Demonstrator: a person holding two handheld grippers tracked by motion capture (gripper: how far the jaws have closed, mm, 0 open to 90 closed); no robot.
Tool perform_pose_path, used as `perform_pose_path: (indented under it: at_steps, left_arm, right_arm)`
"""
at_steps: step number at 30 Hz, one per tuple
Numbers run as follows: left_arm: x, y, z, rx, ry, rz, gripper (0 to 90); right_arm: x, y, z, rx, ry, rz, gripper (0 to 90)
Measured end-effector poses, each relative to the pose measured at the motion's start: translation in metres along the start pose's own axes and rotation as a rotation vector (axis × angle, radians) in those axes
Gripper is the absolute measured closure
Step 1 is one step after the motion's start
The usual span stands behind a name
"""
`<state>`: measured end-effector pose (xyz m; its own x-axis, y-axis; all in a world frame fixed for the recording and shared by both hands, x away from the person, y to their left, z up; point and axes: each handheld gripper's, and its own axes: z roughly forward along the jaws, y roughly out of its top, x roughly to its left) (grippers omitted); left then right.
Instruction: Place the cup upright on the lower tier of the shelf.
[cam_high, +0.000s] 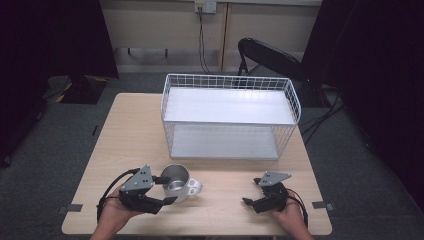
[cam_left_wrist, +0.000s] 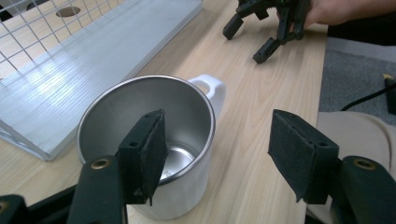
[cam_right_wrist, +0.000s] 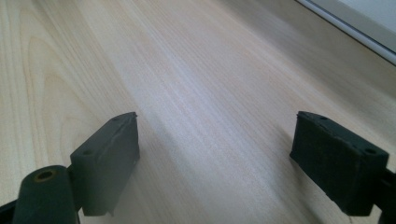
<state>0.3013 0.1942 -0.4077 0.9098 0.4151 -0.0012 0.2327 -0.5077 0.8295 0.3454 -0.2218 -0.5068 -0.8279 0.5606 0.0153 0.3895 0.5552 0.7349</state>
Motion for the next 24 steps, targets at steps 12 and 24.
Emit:
perform_pose_path:
  at_steps: [12, 24]
  left_arm:
    - [0.002, -0.006, 0.013, 0.062, 0.018, 0.011, 43.8]
    - [0.004, -0.003, 0.024, 0.1, 0.046, 0.052, 52.8]
  right_arm:
    - [0.0, 0.0, 0.0, 0.0, -0.001, 0.001, 14.4]
    - [0.0, 0.0, 0.0, -0.002, 0.0, 0.003, 14.4]
